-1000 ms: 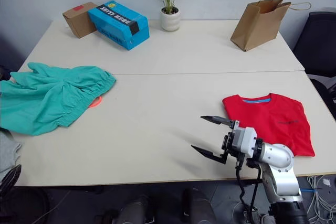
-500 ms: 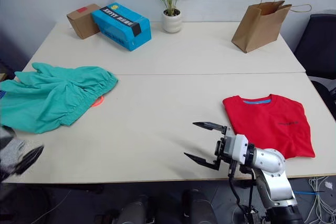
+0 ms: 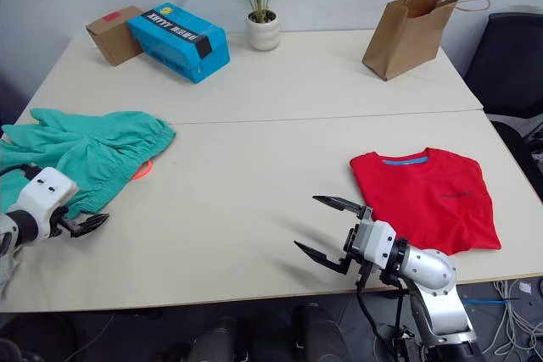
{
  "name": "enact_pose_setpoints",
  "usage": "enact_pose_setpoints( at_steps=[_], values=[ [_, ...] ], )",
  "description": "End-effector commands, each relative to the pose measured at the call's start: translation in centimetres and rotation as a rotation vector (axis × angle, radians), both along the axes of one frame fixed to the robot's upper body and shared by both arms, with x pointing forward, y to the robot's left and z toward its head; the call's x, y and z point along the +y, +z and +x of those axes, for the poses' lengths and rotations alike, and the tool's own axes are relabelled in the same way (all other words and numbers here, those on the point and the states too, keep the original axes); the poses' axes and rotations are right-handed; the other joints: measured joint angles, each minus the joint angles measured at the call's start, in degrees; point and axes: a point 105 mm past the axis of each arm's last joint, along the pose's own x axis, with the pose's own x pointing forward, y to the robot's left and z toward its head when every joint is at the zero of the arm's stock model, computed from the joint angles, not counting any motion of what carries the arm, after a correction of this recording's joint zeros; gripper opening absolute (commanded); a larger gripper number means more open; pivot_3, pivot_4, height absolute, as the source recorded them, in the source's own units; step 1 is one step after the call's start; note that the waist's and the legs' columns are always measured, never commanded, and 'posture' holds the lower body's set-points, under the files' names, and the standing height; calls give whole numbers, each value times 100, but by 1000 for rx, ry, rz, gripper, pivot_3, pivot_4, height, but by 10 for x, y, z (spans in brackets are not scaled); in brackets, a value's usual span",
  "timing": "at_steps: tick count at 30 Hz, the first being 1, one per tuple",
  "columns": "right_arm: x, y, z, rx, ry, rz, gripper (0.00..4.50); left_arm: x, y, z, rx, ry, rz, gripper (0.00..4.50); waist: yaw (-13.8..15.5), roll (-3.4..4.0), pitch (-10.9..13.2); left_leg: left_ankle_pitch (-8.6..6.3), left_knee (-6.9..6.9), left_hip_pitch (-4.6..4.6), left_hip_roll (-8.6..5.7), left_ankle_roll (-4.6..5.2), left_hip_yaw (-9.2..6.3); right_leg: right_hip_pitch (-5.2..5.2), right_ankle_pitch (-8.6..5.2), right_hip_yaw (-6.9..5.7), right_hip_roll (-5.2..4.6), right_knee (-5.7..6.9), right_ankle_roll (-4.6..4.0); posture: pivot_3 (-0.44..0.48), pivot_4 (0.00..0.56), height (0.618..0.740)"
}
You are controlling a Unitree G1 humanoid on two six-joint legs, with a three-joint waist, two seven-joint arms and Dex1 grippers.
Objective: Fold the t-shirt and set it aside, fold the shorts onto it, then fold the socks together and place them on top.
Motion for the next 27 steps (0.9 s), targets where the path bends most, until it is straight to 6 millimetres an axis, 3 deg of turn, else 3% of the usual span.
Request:
enact_pose_setpoints(
  at_steps=[1,5,11,14,17,21,22,25,27],
  values=[
    [-1,8,-2,-53,-28,12,4500,9,-11,7,52,5,-10,4088,4,1,0,2,2,4,-2,-3,-1,2,0,1,-2,6,0,0,150,740],
    [0,5,-3,-53,-45,15,4500,-3,-6,20,47,-30,-216,2864,15,1,0,33,6,6,-2,-14,-11,5,12,-7,-1,15,-17,0,150,740],
    [-4,3,-2,-62,-75,3,4500,-22,6,34,24,-186,-226,913,20,-4,-2,47,7,2,-6,-16,-20,4,16,-9,-2,29,-15,0,150,740],
    [-5,3,-2,-65,-83,1,4500,-37,28,48,-76,-289,-234,31,24,-12,1,68,7,-2,-6,1,-21,3,15,-9,-1,29,-13,0,150,740],
    [-8,2,-5,-58,-91,-3,4500,-75,52,62,-170,-499,-255,31,56,-22,2,69,10,-5,-7,2,-22,4,15,-12,-1,29,-12,0,150,740],
    [-14,1,-4,-51,-103,-16,4500,-126,64,67,-193,-737,-279,31,94,-22,2,76,16,-5,-17,0,-17,7,18,-8,-3,29,-4,0,150,740],
    [-16,2,-3,-50,-104,-19,4500,-153,66,62,-193,-859,-328,31,90,-22,2,77,16,-4,-19,2,-13,6,19,-5,-3,29,-2,0,150,740],
    [-20,3,0,-24,-106,-15,4500,-205,71,48,-175,-1039,-488,31,115,-24,3,78,23,-6,-21,1,-13,8,18,-3,-3,32,4,0,150,740],
    [-27,6,7,-10,-131,-5,4500,-239,52,25,-68,-1169,-555,31,96,-30,6,79,29,-8,-20,0,-14,8,18,-1,-2,36,5,0,150,740]
  ],
)
